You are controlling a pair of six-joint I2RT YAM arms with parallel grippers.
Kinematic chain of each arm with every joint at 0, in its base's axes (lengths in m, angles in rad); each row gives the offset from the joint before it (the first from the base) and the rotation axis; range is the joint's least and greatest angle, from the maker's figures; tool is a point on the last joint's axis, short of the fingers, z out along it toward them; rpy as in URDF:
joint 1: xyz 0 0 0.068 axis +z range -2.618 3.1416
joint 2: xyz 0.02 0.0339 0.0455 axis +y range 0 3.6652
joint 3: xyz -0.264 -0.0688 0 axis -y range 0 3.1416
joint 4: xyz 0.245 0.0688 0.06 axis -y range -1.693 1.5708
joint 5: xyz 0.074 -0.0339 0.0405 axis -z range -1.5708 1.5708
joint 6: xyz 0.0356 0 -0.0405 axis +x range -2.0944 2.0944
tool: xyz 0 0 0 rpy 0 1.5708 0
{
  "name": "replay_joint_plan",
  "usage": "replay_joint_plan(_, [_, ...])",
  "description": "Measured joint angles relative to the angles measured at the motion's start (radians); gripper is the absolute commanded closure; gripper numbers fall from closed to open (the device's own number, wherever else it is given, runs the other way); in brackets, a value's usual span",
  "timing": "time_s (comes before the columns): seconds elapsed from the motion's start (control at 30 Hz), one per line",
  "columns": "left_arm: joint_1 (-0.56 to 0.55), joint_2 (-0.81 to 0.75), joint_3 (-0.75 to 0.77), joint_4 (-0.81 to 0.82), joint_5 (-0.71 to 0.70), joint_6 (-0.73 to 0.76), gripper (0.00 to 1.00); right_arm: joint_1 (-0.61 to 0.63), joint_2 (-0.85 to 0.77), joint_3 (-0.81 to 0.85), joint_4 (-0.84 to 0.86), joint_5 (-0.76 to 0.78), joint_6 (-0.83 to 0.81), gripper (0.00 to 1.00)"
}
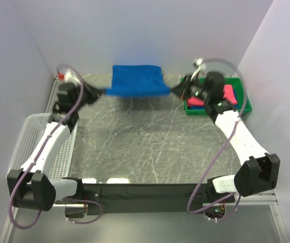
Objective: Fold and stack the towels
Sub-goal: Move the towel to the center of the board
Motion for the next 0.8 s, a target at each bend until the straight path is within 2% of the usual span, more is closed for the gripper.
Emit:
replay_joint_plan(0.13, [-0.005, -0.043, -0.32, -0.05, -0.001, -0.04, 0.99, 0.044, -0.011, -0.275, -0.051, 0.035, 0.004, 1.0])
replay_joint_plan(0.27, [-0.021, -0.241, -0.531, -0.137, -0.008, -0.071, 0.99, 0.1, -0.108, -0.483, -0.133, 0.074, 0.031, 1.0])
replay_joint_plan(0.43, [-0.028, -0.504, -0.673, -0.179, -0.004, -0.109, 0.99, 0.127, -0.243, -0.626, -0.147, 0.09, 0.076, 1.0])
replay_joint_plan(0.63, [-0.045, -0.627, -0.804, -0.31, 0.037, -0.196, 0.97, 0.175, -0.317, -0.79, -0.194, 0.097, 0.145, 1.0])
replay_joint_plan(0.8, [-0.077, -0.768, -0.816, -0.462, 0.045, -0.285, 0.99, 0.237, -0.475, -0.878, -0.302, 0.109, 0.221, 1.0])
